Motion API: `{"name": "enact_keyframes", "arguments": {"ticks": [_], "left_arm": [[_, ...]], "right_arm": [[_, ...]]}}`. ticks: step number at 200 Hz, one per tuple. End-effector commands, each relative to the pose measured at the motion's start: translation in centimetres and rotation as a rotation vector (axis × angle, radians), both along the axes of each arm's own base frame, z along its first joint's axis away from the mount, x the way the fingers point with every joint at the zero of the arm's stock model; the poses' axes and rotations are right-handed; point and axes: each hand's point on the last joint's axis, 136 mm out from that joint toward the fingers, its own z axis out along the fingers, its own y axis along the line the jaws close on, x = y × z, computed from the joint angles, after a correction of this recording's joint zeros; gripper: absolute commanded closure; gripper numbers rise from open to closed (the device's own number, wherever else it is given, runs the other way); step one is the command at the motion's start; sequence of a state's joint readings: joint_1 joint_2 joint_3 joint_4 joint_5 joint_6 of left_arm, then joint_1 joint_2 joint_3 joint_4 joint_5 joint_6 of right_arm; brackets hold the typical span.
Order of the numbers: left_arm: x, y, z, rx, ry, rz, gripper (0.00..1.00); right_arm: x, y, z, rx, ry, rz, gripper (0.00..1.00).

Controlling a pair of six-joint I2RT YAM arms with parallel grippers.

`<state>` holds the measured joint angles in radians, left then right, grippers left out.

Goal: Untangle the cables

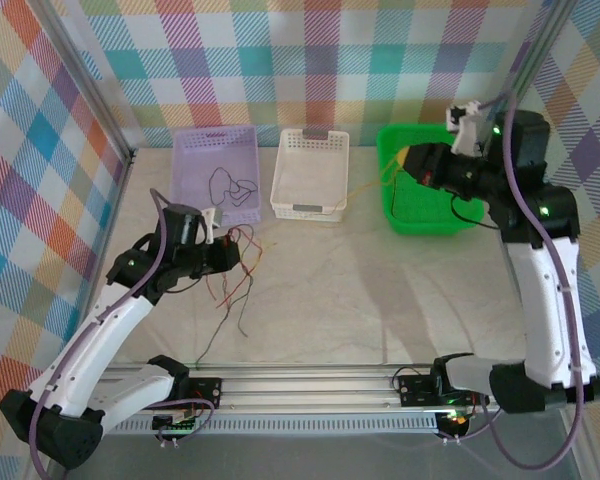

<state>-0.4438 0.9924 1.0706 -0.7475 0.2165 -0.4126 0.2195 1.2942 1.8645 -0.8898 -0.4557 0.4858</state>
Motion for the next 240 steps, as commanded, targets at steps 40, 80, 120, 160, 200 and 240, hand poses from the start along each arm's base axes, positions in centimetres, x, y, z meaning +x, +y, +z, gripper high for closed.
{"name": "enact_keyframes", "arguments": {"ticks": [40,80,120,160,200,240], "left_arm": [[2.7,-2.7,6.3,-0.051,-0.19,-0.057,1.0],[3.2,-2.8,6.8,-0.053,-0.217,-0.053,1.0],[2.9,-2.3,6.2,-0.042,-0.237,-0.046,1.0],[2.7,-2.1,6.1,-0.048,-0.257,-0.042,1.0],[2.5,-1.9,5.9,-0.045,-0.266,-0.042,1.0],[2.4,-2.0,5.8,-0.047,-0.265,-0.047,1.0]], "right_arm": [[5.9,4.4,4.2,0.016,-0.098,0.122,1.0],[9.5,5.7,5.1,0.012,-0.119,0.148,1.0],[13.5,6.9,2.6,0.015,-0.1,0.15,1.0],[17.9,8.7,-1.3,0.049,-0.042,0.171,1.0],[21.7,10.6,-6.3,0.06,0.017,0.205,1.0],[23.4,11.3,-10.7,0.037,0.095,0.215,1.0]]}}
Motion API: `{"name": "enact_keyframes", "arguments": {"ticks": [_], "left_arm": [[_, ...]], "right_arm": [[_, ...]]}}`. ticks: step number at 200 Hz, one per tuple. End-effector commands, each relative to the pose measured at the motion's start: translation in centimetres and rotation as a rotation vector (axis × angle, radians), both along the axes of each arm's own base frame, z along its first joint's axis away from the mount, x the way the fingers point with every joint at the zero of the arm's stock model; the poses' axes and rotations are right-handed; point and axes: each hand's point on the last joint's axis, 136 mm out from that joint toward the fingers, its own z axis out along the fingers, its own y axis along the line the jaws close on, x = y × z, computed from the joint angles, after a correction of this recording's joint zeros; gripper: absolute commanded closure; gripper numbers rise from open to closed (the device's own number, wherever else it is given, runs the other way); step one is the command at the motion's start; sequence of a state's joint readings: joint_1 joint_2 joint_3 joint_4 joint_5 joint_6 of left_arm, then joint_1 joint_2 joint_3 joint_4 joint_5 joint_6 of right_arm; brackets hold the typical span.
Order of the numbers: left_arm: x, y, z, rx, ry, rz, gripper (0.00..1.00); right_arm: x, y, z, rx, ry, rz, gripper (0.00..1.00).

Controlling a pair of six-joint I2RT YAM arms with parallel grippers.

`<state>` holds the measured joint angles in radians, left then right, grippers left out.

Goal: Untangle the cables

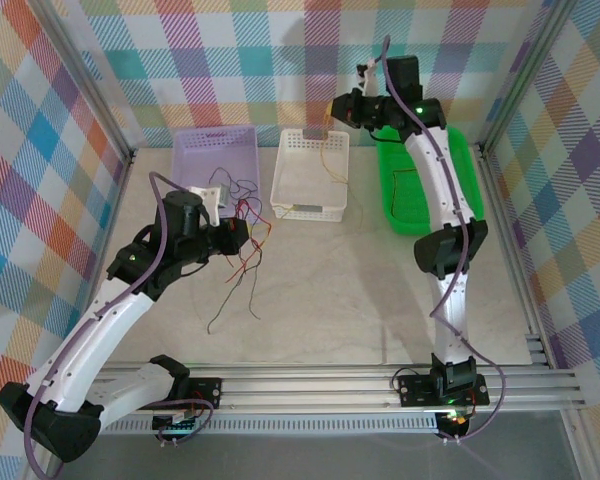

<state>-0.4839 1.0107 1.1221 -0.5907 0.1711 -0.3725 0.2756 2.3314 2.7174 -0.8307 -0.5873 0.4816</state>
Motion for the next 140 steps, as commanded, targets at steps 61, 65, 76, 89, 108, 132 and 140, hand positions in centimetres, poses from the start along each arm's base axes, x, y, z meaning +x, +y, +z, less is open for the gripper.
{"name": "enact_keyframes", "arguments": {"ticks": [61,65,76,89,108,132,140], "left_arm": [[-0.3,-0.2,1.0,-0.012,-0.061,-0.025,1.0],[-0.3,-0.2,0.9,-0.01,-0.057,-0.026,1.0],[-0.3,-0.3,0.9,-0.011,-0.058,-0.028,1.0],[-0.3,-0.3,0.9,-0.012,-0.057,-0.028,1.0],[-0.3,-0.2,0.9,-0.011,-0.059,-0.024,1.0],[-0.4,-0.2,0.8,-0.009,-0.057,-0.026,1.0],[-0.4,-0.2,0.7,-0.008,-0.057,-0.026,1.0]], "right_arm": [[-1.6,0.0,5.0,-0.004,-0.142,-0.008,1.0],[-1.8,-0.2,5.9,-0.001,-0.163,-0.02,1.0],[-2.3,-0.6,8.2,0.013,-0.214,-0.044,1.0],[-2.9,-0.8,10.1,0.038,-0.252,-0.053,1.0],[-3.2,-0.8,11.6,0.069,-0.276,-0.053,1.0],[-3.2,-0.9,12.1,0.08,-0.288,-0.059,1.0],[-3.3,-0.7,12.2,0.088,-0.291,-0.052,1.0]]}}
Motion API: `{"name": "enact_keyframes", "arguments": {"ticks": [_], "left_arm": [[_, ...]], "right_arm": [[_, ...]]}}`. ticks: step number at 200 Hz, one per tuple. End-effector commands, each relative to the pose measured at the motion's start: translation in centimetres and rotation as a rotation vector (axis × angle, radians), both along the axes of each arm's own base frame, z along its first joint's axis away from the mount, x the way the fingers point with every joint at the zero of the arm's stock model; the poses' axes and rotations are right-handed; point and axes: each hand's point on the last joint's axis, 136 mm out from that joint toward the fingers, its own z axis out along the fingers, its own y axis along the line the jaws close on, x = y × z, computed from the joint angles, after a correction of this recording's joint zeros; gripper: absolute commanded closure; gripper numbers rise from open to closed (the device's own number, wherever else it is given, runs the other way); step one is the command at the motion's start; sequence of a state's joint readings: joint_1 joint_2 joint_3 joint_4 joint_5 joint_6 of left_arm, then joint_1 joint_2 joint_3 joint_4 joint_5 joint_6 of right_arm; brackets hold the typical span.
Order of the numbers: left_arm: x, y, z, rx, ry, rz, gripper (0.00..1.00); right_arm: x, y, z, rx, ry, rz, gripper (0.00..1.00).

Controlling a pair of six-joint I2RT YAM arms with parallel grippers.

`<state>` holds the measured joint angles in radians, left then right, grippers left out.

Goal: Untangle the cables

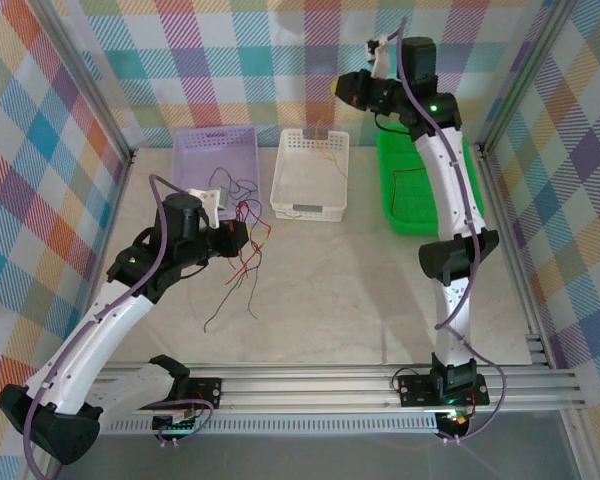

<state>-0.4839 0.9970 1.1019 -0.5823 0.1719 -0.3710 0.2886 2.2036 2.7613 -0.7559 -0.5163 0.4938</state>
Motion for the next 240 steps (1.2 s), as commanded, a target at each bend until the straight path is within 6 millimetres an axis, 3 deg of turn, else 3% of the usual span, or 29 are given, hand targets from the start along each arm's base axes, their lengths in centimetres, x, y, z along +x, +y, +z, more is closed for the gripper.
{"name": "enact_keyframes", "arguments": {"ticks": [1,28,69,96,140,192,215,240], "left_arm": [[-0.1,-0.3,1.0,-0.007,-0.054,-0.025,1.0],[-0.1,-0.3,1.1,-0.007,-0.056,-0.025,1.0],[-0.1,-0.3,1.0,-0.003,-0.053,-0.023,1.0],[0.0,-0.3,1.0,-0.002,-0.054,-0.024,1.0],[-0.1,-0.4,0.8,-0.002,-0.047,-0.03,1.0],[-0.1,-0.4,0.8,-0.005,-0.046,-0.032,1.0],[-0.1,-0.5,0.7,-0.006,-0.044,-0.033,1.0],[-0.1,-0.5,0.5,-0.006,-0.038,-0.035,1.0]], "right_arm": [[-0.6,0.3,2.4,0.038,-0.058,0.008,1.0],[0.1,0.8,1.7,0.049,-0.054,0.018,1.0],[1.7,2.3,-1.3,0.066,0.006,0.065,1.0],[2.9,3.3,-5.6,0.009,0.07,0.071,1.0],[5.4,3.4,-13.3,-0.085,0.181,0.032,1.0],[6.2,4.1,-21.9,-0.193,0.331,0.014,1.0],[5.9,3.9,-24.1,-0.234,0.382,0.004,1.0],[5.6,3.5,-24.9,-0.258,0.413,-0.009,1.0]]}}
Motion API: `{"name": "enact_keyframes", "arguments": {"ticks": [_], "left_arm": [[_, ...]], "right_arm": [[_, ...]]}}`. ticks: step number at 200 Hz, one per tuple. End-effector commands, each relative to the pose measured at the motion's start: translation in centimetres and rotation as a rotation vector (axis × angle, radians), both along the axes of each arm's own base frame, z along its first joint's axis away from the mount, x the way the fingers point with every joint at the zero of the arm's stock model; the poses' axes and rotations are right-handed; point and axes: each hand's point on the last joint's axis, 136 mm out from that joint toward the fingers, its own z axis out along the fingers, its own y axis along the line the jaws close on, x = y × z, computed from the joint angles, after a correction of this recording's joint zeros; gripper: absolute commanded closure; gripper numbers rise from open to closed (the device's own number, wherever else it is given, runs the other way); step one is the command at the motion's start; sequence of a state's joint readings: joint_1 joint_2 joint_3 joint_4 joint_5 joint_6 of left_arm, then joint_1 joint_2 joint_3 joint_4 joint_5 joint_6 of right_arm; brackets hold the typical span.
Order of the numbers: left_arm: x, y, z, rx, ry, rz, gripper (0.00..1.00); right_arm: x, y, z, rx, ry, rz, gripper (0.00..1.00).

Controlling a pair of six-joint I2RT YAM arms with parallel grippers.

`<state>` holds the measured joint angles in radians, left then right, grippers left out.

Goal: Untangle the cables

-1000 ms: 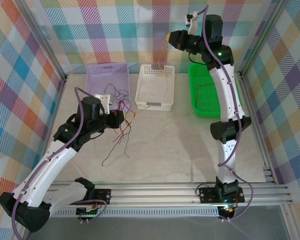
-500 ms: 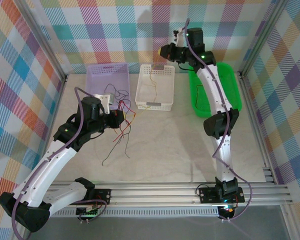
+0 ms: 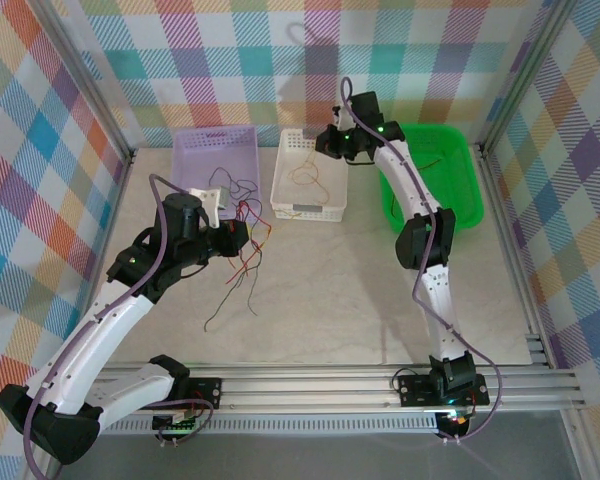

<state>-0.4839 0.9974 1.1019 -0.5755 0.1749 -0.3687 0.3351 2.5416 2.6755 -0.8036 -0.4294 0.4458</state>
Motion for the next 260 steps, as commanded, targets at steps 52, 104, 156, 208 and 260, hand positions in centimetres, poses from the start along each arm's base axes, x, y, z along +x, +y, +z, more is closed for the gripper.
{"name": "enact_keyframes", "arguments": {"ticks": [52,104,156,208,260], "left_arm": [[-0.2,-0.3,0.3,-0.001,-0.031,-0.025,1.0],[-0.1,-0.4,0.0,0.001,-0.023,-0.026,1.0],[-0.1,-0.8,-0.2,-0.037,0.018,-0.014,1.0],[0.0,-2.2,-1.2,-0.074,0.121,-0.016,1.0],[-0.3,-3.4,-1.1,-0.112,0.158,-0.04,1.0]], "right_arm": [[-1.9,-0.1,0.5,-0.082,-0.009,0.032,1.0],[-2.6,-0.5,1.9,-0.091,-0.021,0.038,0.63],[-6.9,0.3,13.0,0.043,-0.211,0.136,0.41],[-19.7,3.3,17.0,0.238,-0.293,0.451,0.38],[-30.1,4.7,11.5,0.233,-0.311,0.605,0.37]]}}
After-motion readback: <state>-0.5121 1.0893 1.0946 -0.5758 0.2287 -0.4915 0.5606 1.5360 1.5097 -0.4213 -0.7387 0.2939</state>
